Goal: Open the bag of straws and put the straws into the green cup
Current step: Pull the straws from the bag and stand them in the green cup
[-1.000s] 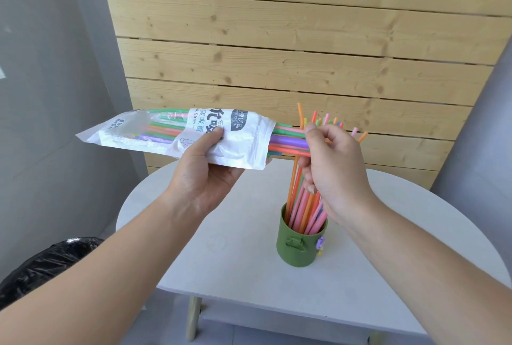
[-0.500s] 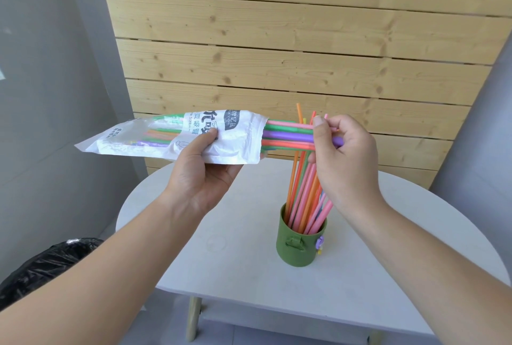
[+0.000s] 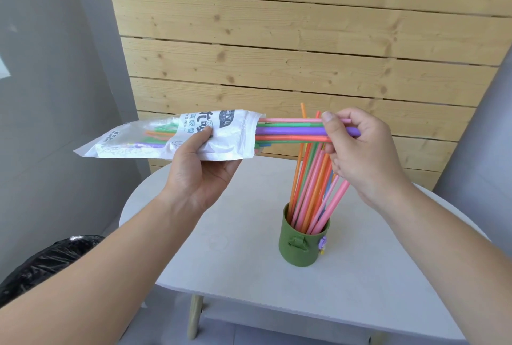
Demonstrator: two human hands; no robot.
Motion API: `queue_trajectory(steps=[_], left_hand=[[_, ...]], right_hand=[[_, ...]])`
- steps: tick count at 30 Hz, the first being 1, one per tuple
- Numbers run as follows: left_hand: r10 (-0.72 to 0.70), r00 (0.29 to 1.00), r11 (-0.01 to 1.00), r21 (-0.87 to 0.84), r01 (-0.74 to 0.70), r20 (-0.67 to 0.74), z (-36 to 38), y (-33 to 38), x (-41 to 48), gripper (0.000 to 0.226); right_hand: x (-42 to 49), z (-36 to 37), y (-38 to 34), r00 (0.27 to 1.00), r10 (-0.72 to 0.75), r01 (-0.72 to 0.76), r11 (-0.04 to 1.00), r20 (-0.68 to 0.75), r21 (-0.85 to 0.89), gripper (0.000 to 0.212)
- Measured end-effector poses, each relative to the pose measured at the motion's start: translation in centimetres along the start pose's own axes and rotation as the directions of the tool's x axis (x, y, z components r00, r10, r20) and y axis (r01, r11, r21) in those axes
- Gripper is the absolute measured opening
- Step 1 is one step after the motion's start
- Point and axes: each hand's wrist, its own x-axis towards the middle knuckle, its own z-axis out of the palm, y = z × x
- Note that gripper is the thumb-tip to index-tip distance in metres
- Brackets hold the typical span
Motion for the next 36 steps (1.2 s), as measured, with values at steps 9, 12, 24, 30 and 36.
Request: queue_trajectory(steps=[9, 12, 24, 30, 36], left_hand=[[-0.001, 0.999, 1.000, -0.012, 0.000, -0.041, 0.2, 0.3, -0.2, 0.036], [-0.008, 0.999, 1.000, -0.015, 0.008, -0.042, 0.2, 0.3, -0.2, 0.026], [0.009, 0.999, 1.000, 0.004, -0.009, -0.052, -0.9, 0.8, 0.4, 0.024], [0.020, 0.998, 1.000, 0.000, -0.020, -0.055, -0.9, 0.6, 0.3, 0.030], [0.013, 0.997, 1.000, -0.002, -0.013, -0.077, -0.9, 0.4, 0.4, 0.027]], right_hand=[[0.6, -1.2, -1.0, 1.000, 0.021, -0.022, 0.999, 0.017, 0.033, 0.025], [0.5, -1.3, -0.9, 1.000, 0.003, -0.003, 1.000, 0.029, -0.007, 0.023], [1.8, -4.6, -2.8, 0.996, 0.089, -0.089, 0.996, 0.010, 0.014, 0.023], [1.5, -6.1, -2.2, 0.991, 0.129, -0.129, 0.992, 0.018, 0.010, 0.024], [1.8, -7.7, -2.5, 0.996, 0.086, -0.087, 0.996, -0.030, -0.013, 0.021]])
